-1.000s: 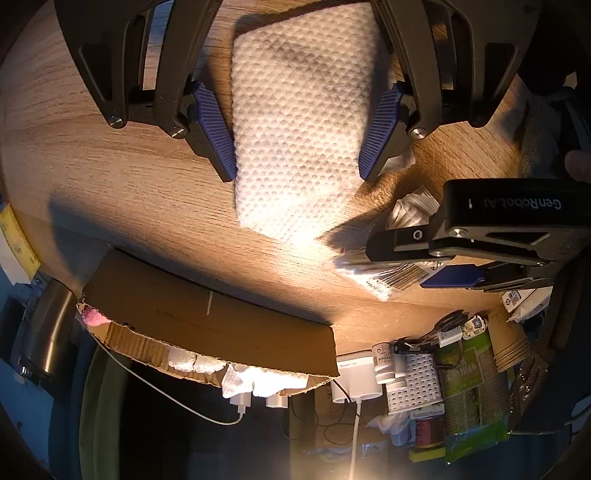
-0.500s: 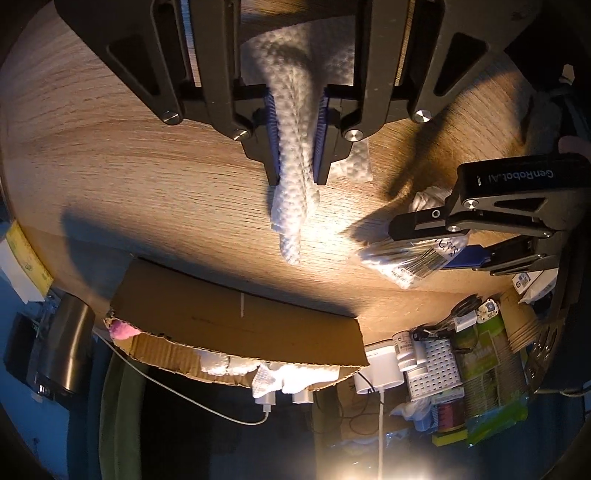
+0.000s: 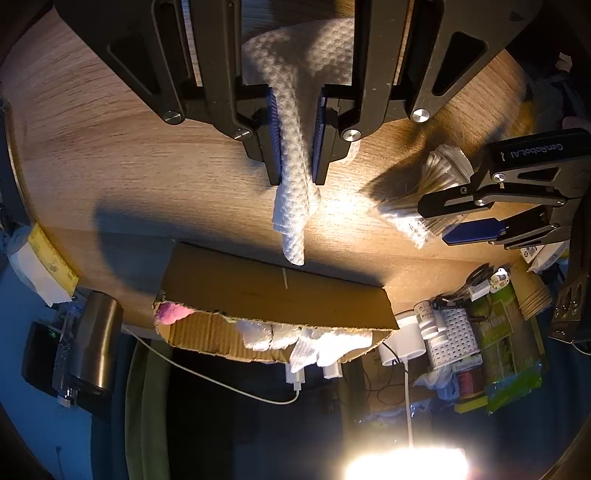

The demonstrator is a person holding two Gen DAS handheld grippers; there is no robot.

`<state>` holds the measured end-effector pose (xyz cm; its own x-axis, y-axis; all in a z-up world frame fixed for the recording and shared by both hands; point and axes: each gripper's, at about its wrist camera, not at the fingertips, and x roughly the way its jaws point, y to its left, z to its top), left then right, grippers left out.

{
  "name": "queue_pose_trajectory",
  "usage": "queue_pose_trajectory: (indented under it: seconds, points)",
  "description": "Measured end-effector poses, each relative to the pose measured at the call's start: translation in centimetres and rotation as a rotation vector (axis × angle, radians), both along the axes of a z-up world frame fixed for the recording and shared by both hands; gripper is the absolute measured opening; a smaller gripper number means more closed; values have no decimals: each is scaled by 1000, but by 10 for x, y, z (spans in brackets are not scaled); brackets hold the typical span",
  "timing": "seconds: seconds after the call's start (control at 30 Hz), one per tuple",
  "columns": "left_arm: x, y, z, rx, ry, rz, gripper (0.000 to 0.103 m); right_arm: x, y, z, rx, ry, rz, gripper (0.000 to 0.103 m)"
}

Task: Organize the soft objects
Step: 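Carry the cotton-swab bag with left tool while right tool carries the wipe to the box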

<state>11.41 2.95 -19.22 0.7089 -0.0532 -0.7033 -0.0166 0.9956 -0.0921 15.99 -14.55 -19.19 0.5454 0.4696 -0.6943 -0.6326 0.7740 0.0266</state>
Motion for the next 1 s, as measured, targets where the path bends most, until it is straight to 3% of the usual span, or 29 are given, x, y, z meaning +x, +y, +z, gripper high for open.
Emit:
queue_pose_trajectory:
  seconds: [0.17, 0.37, 0.5, 0.57, 0.77, 0.87, 0.93, 1.0]
  points:
    - [-2, -3, 9, 4, -27, -8, 51, 0, -5, 6, 13, -12, -8, 17]
    - [2, -4, 2, 30, 24, 15, 52, 2, -11, 8, 21, -18, -21, 17]
    - [4, 3, -2, 45, 46, 48, 69, 3, -14, 9, 29, -15, -25, 17]
    - [5, 3, -4, 56, 57, 52, 71, 3, -14, 8, 31, -14, -25, 17]
    - [16, -5, -16, 47, 128, -5, 71, 4, -14, 8, 36, -12, -26, 17]
    - [19, -11, -19, 71, 125, -24, 69, 6, -16, 9, 42, -14, -32, 17]
    - [21, -11, -19, 61, 126, -30, 56, 7, -18, 10, 46, -18, -37, 17]
    - [22, -10, -18, 62, 121, -32, 52, 8, -20, 13, 50, -24, -43, 17]
